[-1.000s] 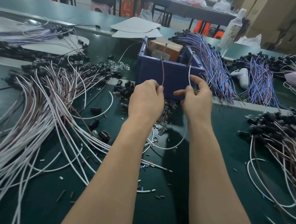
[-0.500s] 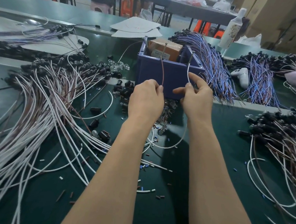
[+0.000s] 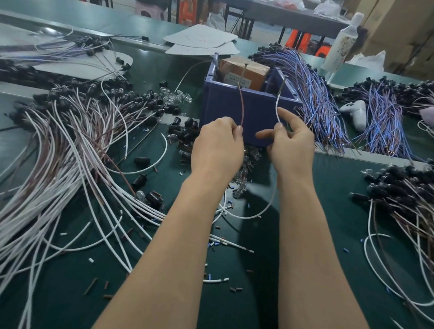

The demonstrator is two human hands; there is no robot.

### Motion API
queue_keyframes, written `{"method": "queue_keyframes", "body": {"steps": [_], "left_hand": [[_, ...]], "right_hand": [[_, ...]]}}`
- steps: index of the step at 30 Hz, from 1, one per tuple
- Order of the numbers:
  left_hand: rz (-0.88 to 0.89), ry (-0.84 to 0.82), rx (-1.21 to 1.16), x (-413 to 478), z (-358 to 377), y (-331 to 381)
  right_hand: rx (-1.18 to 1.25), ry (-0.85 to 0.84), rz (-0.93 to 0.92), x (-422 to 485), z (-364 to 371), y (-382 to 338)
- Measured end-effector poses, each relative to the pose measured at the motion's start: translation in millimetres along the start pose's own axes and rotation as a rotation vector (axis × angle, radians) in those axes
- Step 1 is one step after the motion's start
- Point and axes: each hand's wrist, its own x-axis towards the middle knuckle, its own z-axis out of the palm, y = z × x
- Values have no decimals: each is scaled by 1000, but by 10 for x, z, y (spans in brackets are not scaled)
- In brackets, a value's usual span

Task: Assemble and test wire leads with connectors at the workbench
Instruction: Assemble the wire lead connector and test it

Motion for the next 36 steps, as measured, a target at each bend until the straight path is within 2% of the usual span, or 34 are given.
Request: {"method": "queue_keyframes", "body": {"steps": [23,26,28,30,32,34,36], "left_hand": [[14,20,-34,28,44,-15],[38,-172,56,27,15,-2],[35,-348,123,34,-26,-9],[-17,-338,181,73,-115,-61],[-151,-205,243,151,-253,-195],[-326,-156,289,192,-378,-370],[-437,-186,312,176,-403,-506]], "right_hand": [[-26,-4,8,-37,-33,-34],[-43,57,-9,-41,-46,-79],[-68,205,-59,-32,-74,-132],[-83,372,-157,-37,-110,-209],[-90,432,-257,-70,-111,-294],[-148,383,-322,-108,-78,-359],[-188,243,-308,-125,-33,-388]]}}
